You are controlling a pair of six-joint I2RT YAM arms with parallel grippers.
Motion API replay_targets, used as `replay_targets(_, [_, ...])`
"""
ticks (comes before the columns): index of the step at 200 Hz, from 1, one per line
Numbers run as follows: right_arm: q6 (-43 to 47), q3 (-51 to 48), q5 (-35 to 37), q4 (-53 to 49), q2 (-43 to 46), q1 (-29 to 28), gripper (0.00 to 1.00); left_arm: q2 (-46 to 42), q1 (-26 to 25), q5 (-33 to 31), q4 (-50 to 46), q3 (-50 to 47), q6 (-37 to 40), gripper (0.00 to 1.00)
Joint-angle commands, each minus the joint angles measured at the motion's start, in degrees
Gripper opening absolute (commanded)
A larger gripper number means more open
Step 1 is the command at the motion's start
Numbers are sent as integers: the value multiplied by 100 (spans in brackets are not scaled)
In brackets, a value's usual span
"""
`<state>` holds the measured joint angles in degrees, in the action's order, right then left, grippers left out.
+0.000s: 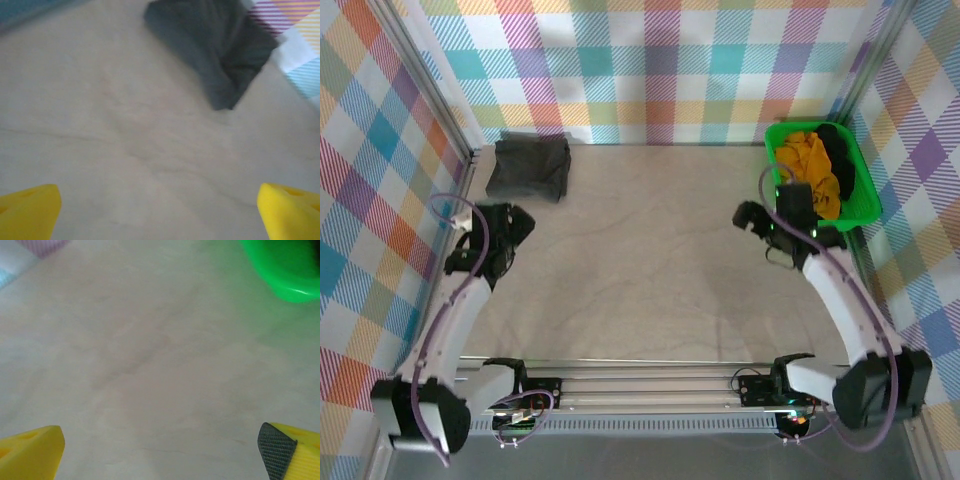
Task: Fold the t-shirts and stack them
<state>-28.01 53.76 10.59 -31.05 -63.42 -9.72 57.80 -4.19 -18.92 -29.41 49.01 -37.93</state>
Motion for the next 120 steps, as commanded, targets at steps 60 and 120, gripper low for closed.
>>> replay_targets(60, [2004, -2840, 1456, 4336, -305, 221, 100, -1844, -133, -944, 2613, -3431, 2290, 100])
replay_targets(120, [2512, -2324, 707, 6267, -2095, 499, 100, 1491, 155, -28, 6216, -2884, 2839, 100])
